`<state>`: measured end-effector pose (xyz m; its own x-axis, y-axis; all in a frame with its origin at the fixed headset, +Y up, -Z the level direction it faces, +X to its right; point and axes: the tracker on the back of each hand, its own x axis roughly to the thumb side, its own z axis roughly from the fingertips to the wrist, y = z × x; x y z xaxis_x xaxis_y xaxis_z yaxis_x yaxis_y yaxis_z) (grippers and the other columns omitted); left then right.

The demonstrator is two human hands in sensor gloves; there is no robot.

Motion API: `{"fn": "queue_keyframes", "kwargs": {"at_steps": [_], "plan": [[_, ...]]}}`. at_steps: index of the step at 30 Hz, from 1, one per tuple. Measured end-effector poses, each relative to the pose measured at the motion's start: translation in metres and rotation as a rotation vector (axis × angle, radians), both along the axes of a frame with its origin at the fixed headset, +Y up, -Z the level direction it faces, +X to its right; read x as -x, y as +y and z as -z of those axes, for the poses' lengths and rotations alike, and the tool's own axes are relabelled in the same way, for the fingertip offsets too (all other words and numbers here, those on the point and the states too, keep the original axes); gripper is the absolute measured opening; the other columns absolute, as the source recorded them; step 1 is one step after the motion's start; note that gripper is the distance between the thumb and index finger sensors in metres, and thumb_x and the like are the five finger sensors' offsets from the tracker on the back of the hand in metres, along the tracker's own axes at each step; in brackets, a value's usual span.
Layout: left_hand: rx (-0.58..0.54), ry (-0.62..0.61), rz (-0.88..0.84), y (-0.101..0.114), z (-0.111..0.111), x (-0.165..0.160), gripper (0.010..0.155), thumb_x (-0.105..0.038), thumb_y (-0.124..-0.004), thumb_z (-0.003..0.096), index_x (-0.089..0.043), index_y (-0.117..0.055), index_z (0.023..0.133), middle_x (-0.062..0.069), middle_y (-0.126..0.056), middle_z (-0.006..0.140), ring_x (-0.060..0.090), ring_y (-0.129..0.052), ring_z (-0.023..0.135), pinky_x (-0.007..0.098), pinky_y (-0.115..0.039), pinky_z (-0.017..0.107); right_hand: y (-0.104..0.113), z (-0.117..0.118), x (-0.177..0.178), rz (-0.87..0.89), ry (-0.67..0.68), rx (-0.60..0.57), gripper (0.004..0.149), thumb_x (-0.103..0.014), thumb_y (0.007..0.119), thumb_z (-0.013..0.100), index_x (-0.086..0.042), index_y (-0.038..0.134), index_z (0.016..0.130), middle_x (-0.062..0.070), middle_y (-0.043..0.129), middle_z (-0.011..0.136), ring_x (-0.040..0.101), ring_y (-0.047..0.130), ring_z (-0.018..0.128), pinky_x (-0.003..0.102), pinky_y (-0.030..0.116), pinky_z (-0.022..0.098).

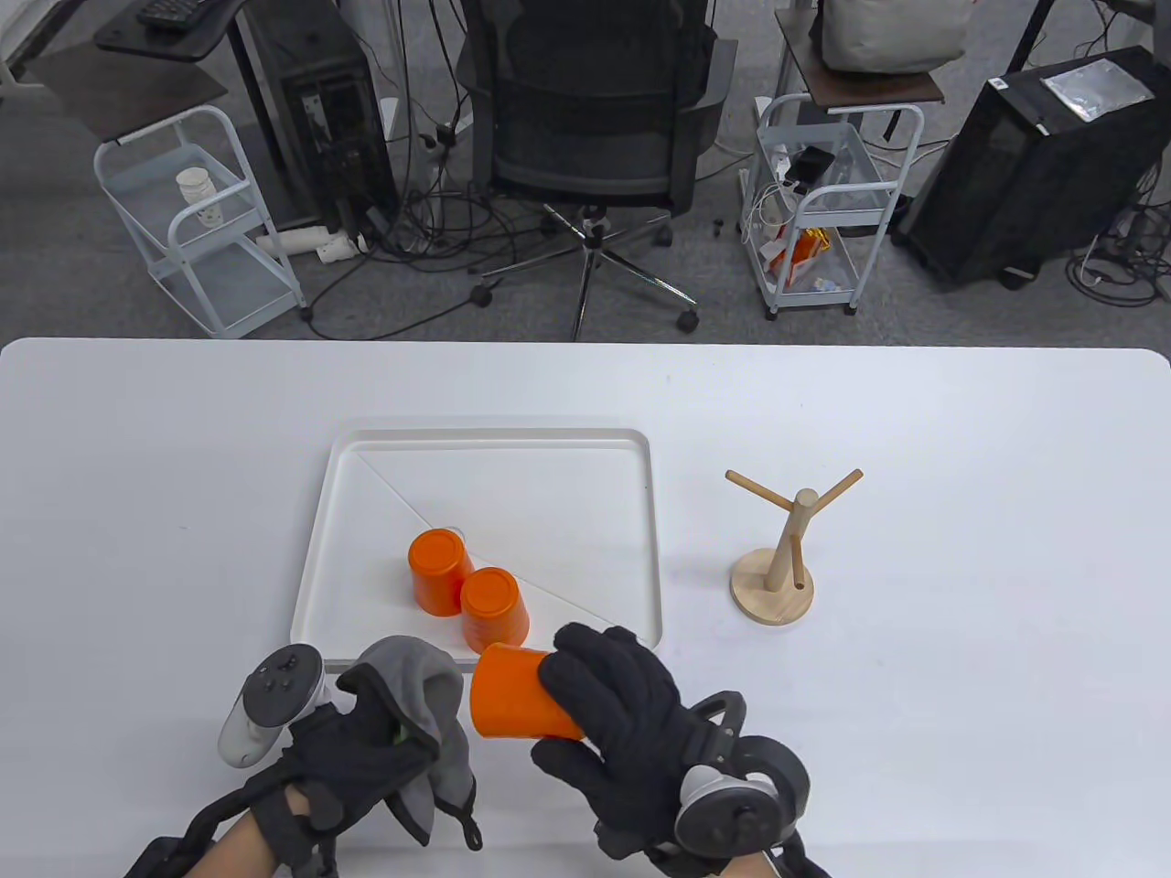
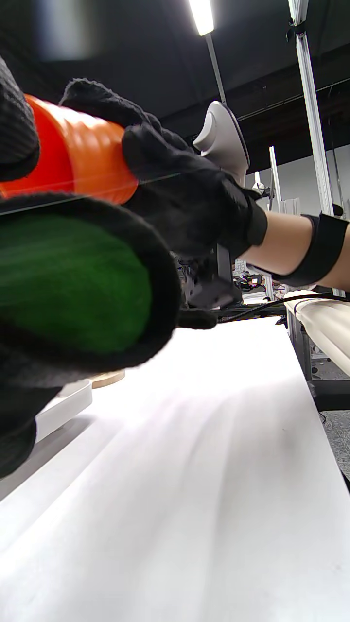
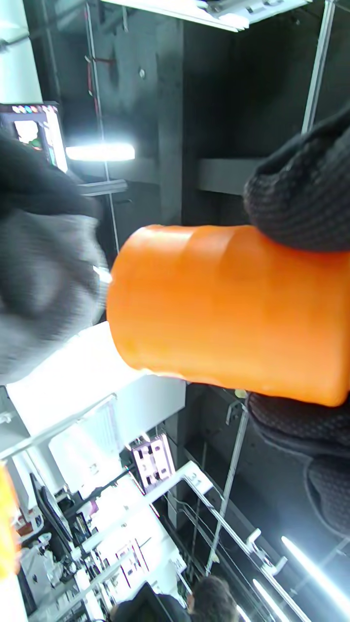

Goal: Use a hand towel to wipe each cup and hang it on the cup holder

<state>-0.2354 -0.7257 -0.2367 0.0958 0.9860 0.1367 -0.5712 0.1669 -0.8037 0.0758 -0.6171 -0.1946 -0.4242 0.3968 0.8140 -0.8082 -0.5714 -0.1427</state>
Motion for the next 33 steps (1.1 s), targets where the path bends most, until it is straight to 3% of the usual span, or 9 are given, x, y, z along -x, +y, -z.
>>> {"fn": "queue_keyframes", "kwargs": {"at_steps": [2, 6, 10, 16, 20, 24, 33], "plan": [[0.004, 0.002, 0.0, 0.0, 0.0, 0.0, 0.091, -0.07, -0.066, 0.0491, -0.045, 0.01, 0.093, -0.004, -0.002, 0.114, 0.024, -0.079, 0.088, 0.058, -0.061, 0.075, 0.016, 0.001, -0.013, 0.0, -0.034, 0.019, 0.082, -0.046, 0.076, 0.048, -0.009, 0.031, 0.106, 0.025, 0.055, 0.109, 0.047, 0.078, 0.08, 0.067, 0.056, 0.069], [0.009, 0.004, -0.006, 0.001, 0.0, 0.0, 0.091, -0.07, -0.066, 0.0491, -0.045, 0.01, 0.093, -0.003, -0.002, 0.114, 0.024, -0.079, 0.089, 0.058, -0.061, 0.075, 0.049, 0.009, -0.043, 0.001, -0.119, 0.042, 0.077, -0.046, 0.074, 0.049, -0.011, 0.036, 0.106, 0.026, 0.057, 0.109, 0.047, 0.078, 0.079, 0.068, 0.056, 0.069], [0.014, 0.009, -0.014, 0.001, 0.001, 0.001, 0.091, -0.07, -0.066, 0.0492, -0.045, 0.01, 0.093, -0.004, -0.002, 0.114, 0.025, -0.078, 0.089, 0.058, -0.06, 0.076, 0.076, 0.032, -0.082, 0.001, -0.228, 0.129, 0.074, -0.044, 0.074, 0.049, -0.013, 0.039, 0.107, 0.027, 0.053, 0.111, 0.049, 0.074, 0.082, 0.069, 0.052, 0.07], [0.036, 0.022, -0.017, -0.002, 0.003, 0.003, 0.091, -0.07, -0.066, 0.0492, -0.045, 0.01, 0.093, -0.004, -0.002, 0.114, 0.025, -0.078, 0.09, 0.058, -0.06, 0.076, 0.096, 0.071, -0.132, 0.025, -0.416, 0.214, 0.073, -0.039, 0.075, 0.049, -0.014, 0.04, 0.108, 0.029, 0.049, 0.111, 0.052, 0.068, 0.085, 0.071, 0.047, 0.07], [0.046, 0.028, -0.017, -0.003, 0.004, 0.004, 0.091, -0.07, -0.066, 0.0492, -0.045, 0.01, 0.093, -0.004, -0.002, 0.114, 0.025, -0.078, 0.09, 0.058, -0.06, 0.076, 0.095, 0.1, -0.161, 0.001, -0.557, 0.312, 0.071, -0.036, 0.075, 0.049, -0.017, 0.043, 0.108, 0.028, 0.046, 0.114, 0.053, 0.061, 0.088, 0.071, 0.042, 0.072], [0.057, 0.026, -0.016, -0.003, 0.005, 0.004, 0.091, -0.07, -0.066, 0.0491, -0.045, 0.01, 0.093, -0.004, -0.003, 0.114, 0.025, -0.078, 0.09, 0.058, -0.06, 0.076, 0.078, 0.131, -0.187, 0.082, -0.624, 0.486, 0.07, -0.034, 0.074, 0.049, -0.019, 0.042, 0.109, 0.025, 0.042, 0.116, 0.054, 0.054, 0.09, 0.071, 0.037, 0.073], [0.083, 0.027, -0.02, -0.004, 0.006, 0.004, 0.091, -0.07, -0.066, 0.0491, -0.045, 0.009, 0.094, -0.004, -0.003, 0.114, 0.026, -0.078, 0.09, 0.058, -0.06, 0.076, 0.045, 0.166, -0.216, 0.199, -0.768, 0.656, 0.066, -0.032, 0.071, 0.051, -0.022, 0.043, 0.11, 0.021, 0.038, 0.119, 0.054, 0.045, 0.094, 0.07, 0.029, 0.075]]}}
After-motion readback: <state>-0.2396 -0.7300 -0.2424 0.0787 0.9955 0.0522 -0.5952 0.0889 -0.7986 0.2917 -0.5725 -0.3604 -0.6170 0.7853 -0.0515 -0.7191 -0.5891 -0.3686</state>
